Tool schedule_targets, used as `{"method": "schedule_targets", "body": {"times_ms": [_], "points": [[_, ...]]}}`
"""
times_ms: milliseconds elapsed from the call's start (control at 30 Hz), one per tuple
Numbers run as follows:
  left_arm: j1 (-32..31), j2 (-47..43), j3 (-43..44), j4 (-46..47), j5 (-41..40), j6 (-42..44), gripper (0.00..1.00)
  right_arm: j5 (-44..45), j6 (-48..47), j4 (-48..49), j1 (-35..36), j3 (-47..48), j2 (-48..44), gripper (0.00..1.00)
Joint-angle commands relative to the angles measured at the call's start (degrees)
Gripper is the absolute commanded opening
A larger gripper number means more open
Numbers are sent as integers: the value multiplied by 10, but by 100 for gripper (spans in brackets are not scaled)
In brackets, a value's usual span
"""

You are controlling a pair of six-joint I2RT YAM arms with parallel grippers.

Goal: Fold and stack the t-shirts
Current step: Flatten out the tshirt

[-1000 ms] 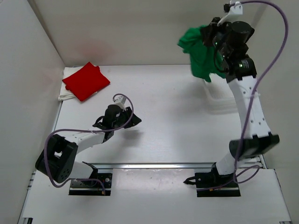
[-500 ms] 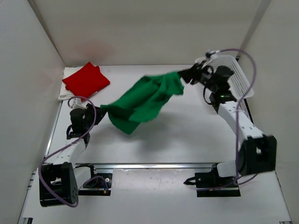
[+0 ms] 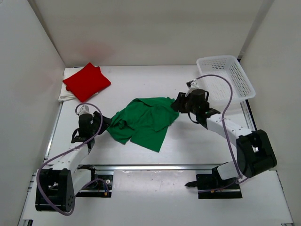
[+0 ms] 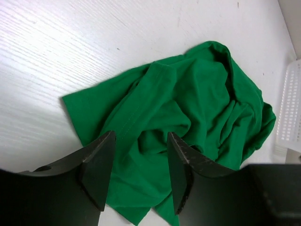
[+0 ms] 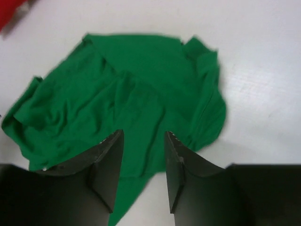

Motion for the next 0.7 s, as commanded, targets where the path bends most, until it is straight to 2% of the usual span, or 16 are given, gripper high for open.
{"method": "schedule_targets", "body": {"times_ms": [0, 67, 100, 133, 233, 300, 433, 500, 533, 567, 600, 633, 667], "points": [[-13, -26, 10, -35, -65, 18, 60, 104, -2, -47, 66, -42, -16, 37], [-14, -17, 8, -28, -65, 21, 64, 161, 2, -68, 107, -57, -10, 41], [-19, -1, 12, -21, -63, 18, 67, 179, 6, -77, 109, -62, 3, 47], [-26, 17, 18, -17, -63, 17, 69, 180, 18, -82, 107, -63, 14, 50], [-42, 74, 38, -4, -44, 14, 75, 164, 31, -50, 86, -70, 39, 67], [-48, 108, 45, 11, -41, 10, 74, 153, 28, -38, 70, -50, 67, 70], [-45, 160, 61, 26, -51, 0, 56, 142, 24, -25, 54, 15, 153, 68], [-45, 163, 61, 24, -65, -3, 59, 135, 32, -20, 36, 42, 186, 66], [-45, 162, 57, 24, -66, -4, 66, 115, 31, 2, 34, 46, 199, 64], [-39, 158, 55, 27, -79, -7, 68, 95, 43, 31, 27, 46, 207, 57], [-40, 156, 52, 39, -78, -7, 71, 87, 39, 39, 20, 47, 210, 33], [-30, 153, 44, 46, -74, -12, 72, 67, 39, 47, 18, 56, 212, 18], [-30, 162, 40, 65, -70, -12, 66, 70, 45, 37, 12, 66, 214, 5]]}}
